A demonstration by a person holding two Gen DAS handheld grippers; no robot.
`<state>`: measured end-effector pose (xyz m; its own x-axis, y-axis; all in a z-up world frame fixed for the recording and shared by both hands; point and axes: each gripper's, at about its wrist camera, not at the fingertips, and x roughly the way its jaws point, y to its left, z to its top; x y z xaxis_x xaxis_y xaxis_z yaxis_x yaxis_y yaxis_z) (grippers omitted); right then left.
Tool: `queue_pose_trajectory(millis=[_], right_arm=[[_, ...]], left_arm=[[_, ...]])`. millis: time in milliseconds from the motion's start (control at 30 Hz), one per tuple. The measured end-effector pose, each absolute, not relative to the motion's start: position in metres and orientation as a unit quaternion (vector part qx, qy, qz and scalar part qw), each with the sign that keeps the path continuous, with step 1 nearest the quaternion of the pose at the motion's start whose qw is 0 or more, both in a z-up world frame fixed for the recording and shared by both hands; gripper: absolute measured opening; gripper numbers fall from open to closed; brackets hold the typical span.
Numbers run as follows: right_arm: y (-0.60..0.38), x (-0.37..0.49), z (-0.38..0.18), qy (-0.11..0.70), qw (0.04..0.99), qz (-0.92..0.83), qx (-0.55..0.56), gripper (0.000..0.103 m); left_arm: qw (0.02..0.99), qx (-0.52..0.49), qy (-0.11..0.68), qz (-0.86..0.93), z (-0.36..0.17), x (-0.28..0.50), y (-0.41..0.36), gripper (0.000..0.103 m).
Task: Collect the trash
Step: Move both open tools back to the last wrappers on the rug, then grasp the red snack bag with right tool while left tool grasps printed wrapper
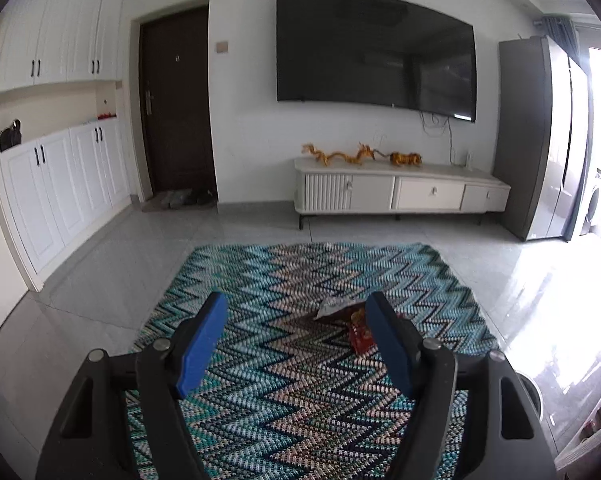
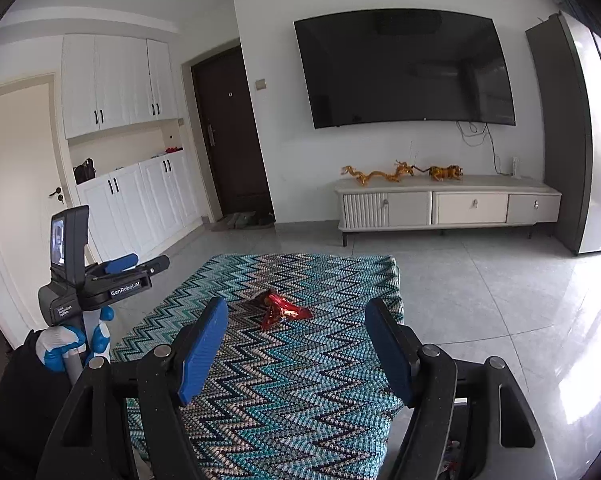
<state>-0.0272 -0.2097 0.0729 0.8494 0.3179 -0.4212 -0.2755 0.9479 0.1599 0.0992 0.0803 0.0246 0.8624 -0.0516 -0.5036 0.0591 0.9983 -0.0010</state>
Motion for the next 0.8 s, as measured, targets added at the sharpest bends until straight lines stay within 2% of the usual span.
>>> queue_pose_trajectory(millis=[233, 500, 800], right_arm=[[-0.187, 0.044, 0.040, 0.281, 0.942, 0.180, 0.032, 0.068], [-0.141, 0.129, -0.017, 0.344, 0.913, 0.220, 0.010, 0.066], [-0.105, 0.215, -0.075, 0.386, 0.884, 0.262, -0.001, 0.065]], left_arm=[[0.946, -0.037, 0.319, -0.040, -0.020, 0.153, 0.093, 0.068], [0.920, -0.136, 0.361, -0.070, -0.052, 0.214, 0.105, 0.068], [0.895, -0.177, 0.400, -0.087, -0.088, 0.281, 0.094, 0.071]])
